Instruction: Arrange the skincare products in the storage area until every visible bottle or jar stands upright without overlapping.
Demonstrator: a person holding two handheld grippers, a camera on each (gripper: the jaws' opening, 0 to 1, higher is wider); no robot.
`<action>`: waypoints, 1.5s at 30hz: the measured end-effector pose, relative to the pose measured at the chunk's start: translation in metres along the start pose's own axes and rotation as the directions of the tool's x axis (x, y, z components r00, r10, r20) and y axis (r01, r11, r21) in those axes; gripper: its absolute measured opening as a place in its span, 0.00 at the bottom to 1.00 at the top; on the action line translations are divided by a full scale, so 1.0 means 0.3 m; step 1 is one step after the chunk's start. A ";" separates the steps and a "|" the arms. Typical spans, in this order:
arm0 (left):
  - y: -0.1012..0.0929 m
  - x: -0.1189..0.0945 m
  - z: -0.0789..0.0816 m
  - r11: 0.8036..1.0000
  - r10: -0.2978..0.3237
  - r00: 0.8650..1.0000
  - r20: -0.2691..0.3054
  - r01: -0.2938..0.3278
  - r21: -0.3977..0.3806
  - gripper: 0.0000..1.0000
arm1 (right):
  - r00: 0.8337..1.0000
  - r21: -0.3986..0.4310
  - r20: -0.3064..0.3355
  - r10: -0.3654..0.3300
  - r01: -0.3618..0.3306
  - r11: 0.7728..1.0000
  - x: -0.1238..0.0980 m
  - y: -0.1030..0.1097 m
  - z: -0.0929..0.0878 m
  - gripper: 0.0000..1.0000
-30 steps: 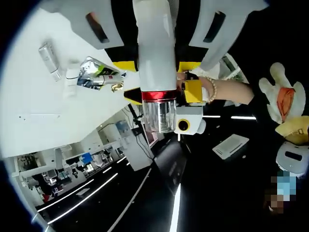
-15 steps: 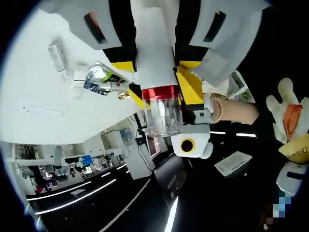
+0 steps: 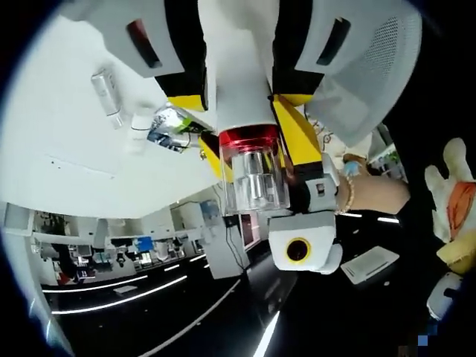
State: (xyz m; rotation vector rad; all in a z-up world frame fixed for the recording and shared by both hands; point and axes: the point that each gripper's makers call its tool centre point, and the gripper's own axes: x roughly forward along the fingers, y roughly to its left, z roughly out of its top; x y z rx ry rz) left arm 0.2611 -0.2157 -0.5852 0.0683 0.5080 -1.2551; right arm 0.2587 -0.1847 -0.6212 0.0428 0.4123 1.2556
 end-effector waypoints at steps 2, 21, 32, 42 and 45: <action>0.004 0.000 0.005 1.000 -0.002 1.000 0.003 0.002 0.002 0.24 | 1.000 -0.008 -0.018 -0.008 0.008 1.000 0.000 -0.003 -0.016 0.35; 0.049 0.066 0.035 0.989 0.070 0.997 -0.025 -0.066 0.129 0.25 | 0.981 -0.151 -0.120 -0.154 0.136 0.979 0.000 -0.115 -0.123 0.28; 0.103 0.138 -0.037 0.979 0.084 0.996 -0.041 -0.074 0.192 0.24 | 0.961 -0.182 -0.167 -0.221 0.190 0.965 -0.001 -0.195 -0.202 0.27; 0.164 0.176 -0.074 0.978 0.117 0.992 -0.048 -0.107 0.180 0.24 | 0.952 -0.194 -0.219 -0.214 0.172 0.966 0.018 -0.261 -0.251 0.27; 0.179 0.179 -0.086 0.978 0.133 0.990 -0.046 -0.124 0.166 0.24 | 0.948 -0.209 -0.235 -0.213 0.165 0.964 0.022 -0.278 -0.263 0.27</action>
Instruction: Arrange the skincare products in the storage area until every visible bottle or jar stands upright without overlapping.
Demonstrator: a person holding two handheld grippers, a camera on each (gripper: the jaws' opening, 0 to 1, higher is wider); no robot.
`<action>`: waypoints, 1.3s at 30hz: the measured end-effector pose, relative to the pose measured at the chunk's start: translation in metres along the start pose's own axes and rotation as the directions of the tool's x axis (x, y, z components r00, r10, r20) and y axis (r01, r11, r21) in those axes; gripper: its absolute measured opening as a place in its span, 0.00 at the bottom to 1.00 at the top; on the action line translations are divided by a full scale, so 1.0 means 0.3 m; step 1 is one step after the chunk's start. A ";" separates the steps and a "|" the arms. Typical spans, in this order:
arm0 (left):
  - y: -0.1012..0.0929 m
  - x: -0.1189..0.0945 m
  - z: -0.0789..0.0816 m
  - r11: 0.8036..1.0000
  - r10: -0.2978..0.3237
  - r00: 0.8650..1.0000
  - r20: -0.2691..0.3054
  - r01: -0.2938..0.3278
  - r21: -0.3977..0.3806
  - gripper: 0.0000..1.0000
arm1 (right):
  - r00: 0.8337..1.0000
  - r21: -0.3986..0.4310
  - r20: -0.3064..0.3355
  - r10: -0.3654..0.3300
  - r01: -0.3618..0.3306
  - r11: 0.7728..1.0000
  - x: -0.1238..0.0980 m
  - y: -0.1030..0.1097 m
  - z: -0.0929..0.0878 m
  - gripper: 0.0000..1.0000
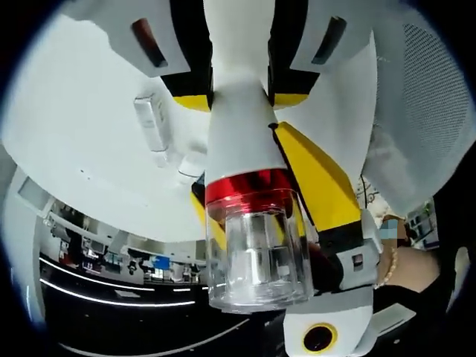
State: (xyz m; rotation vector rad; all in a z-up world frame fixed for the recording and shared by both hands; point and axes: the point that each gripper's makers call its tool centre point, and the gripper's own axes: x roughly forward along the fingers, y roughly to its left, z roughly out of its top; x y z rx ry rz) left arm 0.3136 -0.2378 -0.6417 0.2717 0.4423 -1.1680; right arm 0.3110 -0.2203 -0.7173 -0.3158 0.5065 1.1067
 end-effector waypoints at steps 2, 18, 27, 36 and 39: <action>0.007 0.005 -0.005 1.000 0.003 1.000 0.000 -0.003 -0.009 0.24 | 1.000 -0.003 -0.005 0.004 -0.004 1.000 0.004 -0.004 -0.006 0.27; 0.042 0.064 -0.008 1.000 0.003 1.000 0.001 -0.003 -0.021 0.25 | 1.000 0.000 -0.021 0.021 -0.021 1.000 0.027 -0.067 -0.034 0.27; 0.069 0.089 0.001 1.000 0.015 1.000 0.026 -0.014 -0.009 0.25 | 0.999 -0.017 -0.013 0.045 -0.045 0.999 0.038 -0.104 -0.031 0.27; 0.093 0.098 0.014 0.999 0.029 0.998 0.063 -0.028 -0.025 0.25 | 0.996 -0.055 -0.034 0.086 -0.087 0.995 0.048 -0.131 -0.031 0.27; 0.098 0.101 0.016 0.999 0.027 0.997 0.070 -0.025 -0.029 0.25 | 0.995 -0.052 -0.033 0.090 -0.091 0.994 0.048 -0.139 -0.034 0.27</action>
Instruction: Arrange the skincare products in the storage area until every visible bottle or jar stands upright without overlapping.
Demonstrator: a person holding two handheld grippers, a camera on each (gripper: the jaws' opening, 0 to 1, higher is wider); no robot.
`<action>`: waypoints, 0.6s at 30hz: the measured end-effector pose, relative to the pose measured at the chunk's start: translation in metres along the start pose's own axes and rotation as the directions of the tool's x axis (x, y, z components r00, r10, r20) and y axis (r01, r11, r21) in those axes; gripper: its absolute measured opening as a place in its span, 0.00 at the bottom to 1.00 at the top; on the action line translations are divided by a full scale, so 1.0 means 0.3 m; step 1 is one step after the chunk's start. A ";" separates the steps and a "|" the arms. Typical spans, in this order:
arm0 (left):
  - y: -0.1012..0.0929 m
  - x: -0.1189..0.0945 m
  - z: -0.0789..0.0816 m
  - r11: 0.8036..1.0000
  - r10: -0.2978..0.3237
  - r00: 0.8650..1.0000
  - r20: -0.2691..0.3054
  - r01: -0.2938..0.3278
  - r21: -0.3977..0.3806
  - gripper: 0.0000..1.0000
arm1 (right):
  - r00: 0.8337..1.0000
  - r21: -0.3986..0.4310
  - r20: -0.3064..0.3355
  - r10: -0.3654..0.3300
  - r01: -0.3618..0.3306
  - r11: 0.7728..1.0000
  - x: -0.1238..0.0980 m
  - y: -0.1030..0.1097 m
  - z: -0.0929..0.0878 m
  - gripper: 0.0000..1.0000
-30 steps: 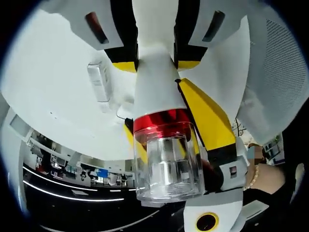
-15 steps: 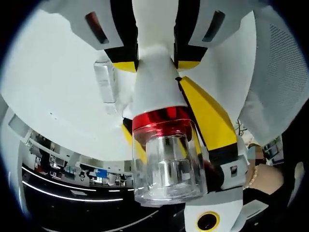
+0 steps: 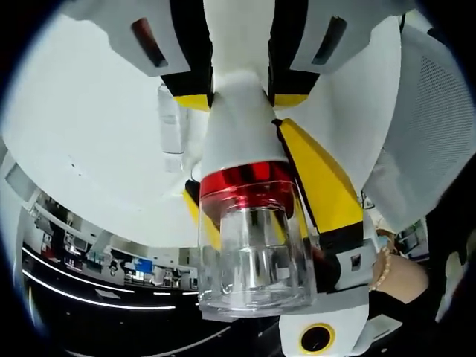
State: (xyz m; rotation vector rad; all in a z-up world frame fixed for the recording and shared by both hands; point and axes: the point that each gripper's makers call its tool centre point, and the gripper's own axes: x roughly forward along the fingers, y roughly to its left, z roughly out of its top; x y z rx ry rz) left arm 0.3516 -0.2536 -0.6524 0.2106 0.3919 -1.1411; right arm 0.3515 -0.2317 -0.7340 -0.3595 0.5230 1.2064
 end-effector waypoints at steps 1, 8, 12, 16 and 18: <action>0.000 0.000 0.000 1.000 0.000 1.000 0.000 0.000 0.000 0.25 | 1.000 0.002 0.001 0.001 -0.001 1.000 0.000 0.002 0.001 0.27; 0.001 0.002 -0.001 1.000 -0.002 1.000 0.005 0.002 -0.009 0.26 | 1.000 -0.001 -0.015 0.004 -0.004 1.000 0.000 0.008 0.002 0.28; 0.000 0.006 -0.012 1.000 -0.001 1.000 -0.008 0.001 -0.011 0.29 | 1.000 0.008 -0.023 -0.004 0.005 1.000 0.001 0.006 -0.001 0.28; 0.001 0.002 -0.016 1.000 0.007 1.000 -0.008 -0.008 -0.019 0.33 | 0.999 0.014 -0.028 -0.017 0.017 1.000 -0.002 0.005 -0.001 0.29; 0.007 -0.001 -0.011 1.000 0.014 1.000 -0.006 -0.014 -0.021 0.35 | 0.999 0.022 -0.027 -0.033 0.034 0.999 -0.005 -0.003 0.001 0.30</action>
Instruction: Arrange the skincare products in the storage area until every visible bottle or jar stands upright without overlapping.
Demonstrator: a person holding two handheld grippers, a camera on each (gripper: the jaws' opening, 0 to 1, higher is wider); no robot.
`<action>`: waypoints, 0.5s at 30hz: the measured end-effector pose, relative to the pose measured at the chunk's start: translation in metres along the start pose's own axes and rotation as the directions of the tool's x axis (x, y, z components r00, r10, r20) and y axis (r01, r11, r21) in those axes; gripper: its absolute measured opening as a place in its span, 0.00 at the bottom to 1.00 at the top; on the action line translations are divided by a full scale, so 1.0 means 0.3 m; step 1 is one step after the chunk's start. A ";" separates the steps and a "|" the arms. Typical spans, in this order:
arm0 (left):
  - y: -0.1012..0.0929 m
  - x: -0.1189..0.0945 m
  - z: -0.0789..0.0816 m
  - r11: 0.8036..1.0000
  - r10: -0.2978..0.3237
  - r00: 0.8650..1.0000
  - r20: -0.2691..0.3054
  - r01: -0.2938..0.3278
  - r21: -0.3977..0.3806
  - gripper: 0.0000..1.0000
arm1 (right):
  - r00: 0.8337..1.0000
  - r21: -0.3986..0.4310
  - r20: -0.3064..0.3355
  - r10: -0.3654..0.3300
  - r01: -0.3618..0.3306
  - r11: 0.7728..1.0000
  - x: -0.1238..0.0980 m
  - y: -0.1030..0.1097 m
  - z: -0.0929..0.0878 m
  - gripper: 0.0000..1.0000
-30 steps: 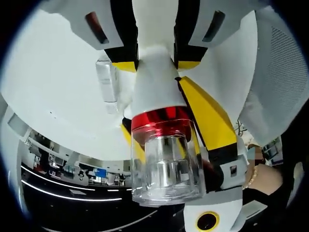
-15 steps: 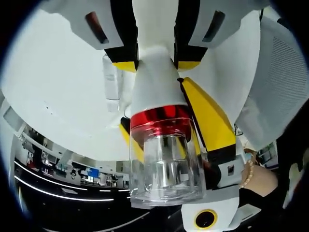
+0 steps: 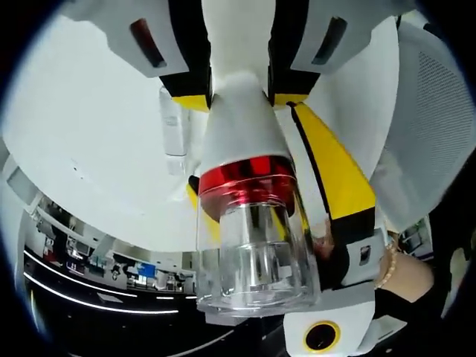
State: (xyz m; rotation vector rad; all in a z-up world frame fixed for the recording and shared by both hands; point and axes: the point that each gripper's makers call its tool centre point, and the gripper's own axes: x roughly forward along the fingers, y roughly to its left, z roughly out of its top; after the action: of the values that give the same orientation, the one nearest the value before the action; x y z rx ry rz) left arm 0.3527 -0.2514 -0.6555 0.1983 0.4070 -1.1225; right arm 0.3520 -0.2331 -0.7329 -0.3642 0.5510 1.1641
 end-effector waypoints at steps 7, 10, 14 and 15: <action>0.013 -0.046 0.006 0.999 0.037 0.999 -0.006 -0.037 -0.031 0.41 | 0.999 0.055 0.031 -0.040 0.038 0.998 -0.031 0.000 0.030 0.45; 0.019 -0.066 0.004 0.997 0.055 0.998 -0.008 -0.055 -0.053 0.45 | 0.998 0.067 0.030 -0.056 0.054 0.996 -0.044 0.015 0.041 0.51; 0.021 -0.093 0.001 0.994 0.079 0.997 -0.002 -0.079 -0.080 0.51 | 0.996 0.121 0.060 -0.069 0.061 0.991 -0.056 0.032 0.054 0.55; 0.018 -0.101 -0.003 0.993 0.081 0.997 -0.004 -0.081 -0.089 0.51 | 0.995 0.128 0.064 -0.075 0.067 0.989 -0.059 0.035 0.057 0.56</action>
State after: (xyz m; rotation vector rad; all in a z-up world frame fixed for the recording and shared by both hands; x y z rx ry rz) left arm 0.3461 -0.2236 -0.6440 0.1358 0.4446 -1.0221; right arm 0.3408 -0.2335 -0.7085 -0.2328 0.5447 1.0637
